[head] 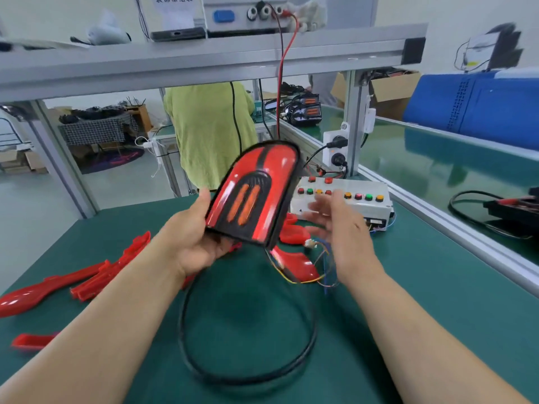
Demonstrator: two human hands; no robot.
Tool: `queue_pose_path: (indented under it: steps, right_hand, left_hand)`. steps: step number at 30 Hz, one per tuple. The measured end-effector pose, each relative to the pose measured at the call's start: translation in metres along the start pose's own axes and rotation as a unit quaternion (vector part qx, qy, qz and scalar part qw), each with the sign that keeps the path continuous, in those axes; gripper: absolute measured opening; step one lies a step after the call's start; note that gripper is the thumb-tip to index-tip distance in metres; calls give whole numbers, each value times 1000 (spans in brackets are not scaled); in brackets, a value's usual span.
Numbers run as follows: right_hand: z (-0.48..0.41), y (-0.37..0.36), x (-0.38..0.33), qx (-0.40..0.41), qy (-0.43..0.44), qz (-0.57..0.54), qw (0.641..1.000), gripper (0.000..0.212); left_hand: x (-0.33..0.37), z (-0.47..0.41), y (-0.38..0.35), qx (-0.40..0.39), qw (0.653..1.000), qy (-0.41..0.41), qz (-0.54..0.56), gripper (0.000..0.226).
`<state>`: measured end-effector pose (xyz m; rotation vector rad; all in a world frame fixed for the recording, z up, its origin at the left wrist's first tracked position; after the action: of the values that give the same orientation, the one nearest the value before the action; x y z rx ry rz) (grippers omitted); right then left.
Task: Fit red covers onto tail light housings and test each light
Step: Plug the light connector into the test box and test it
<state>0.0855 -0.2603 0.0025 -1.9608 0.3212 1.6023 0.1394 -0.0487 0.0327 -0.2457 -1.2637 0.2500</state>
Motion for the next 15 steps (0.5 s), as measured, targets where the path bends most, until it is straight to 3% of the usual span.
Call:
queue_pose_path:
  steps: [2, 4, 6, 10, 13, 15]
  right_hand:
    - [6, -11, 2, -95, -92, -89, 987, 57]
    - [13, -16, 4, -163, -112, -80, 977, 80]
    - [16, -16, 4, -200, -129, -81, 968, 80]
    - [14, -10, 4, -229, -187, -158, 942, 72]
    - [14, -9, 4, -260, -204, -187, 925, 90]
    - [11, -5, -2, -261, -182, -256, 913, 95]
  left_hand:
    - [-6, 3, -10, 52, 998, -31, 9, 52]
    - [-13, 6, -18, 83, 994, -71, -12, 53]
    - [-17, 11, -24, 85, 990, -103, -42, 62]
    - [-23, 23, -34, -23, 985, -156, -74, 67]
    - [-19, 31, -36, -124, 968, -195, -101, 69]
    - [-4, 33, -29, -131, 957, -226, -129, 68]
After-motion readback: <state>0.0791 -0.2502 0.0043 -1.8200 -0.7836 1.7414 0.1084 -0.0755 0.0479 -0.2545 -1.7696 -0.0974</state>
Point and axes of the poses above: each hand's wrist, its own z-axis away from the middle knuckle, its own y-axis out of the back of the hand, x = y × z, the point moved 2 cm from there along -z, towards the middle knuckle, and after that the axes turned 11 degrees about x, right-handed, at the moved point
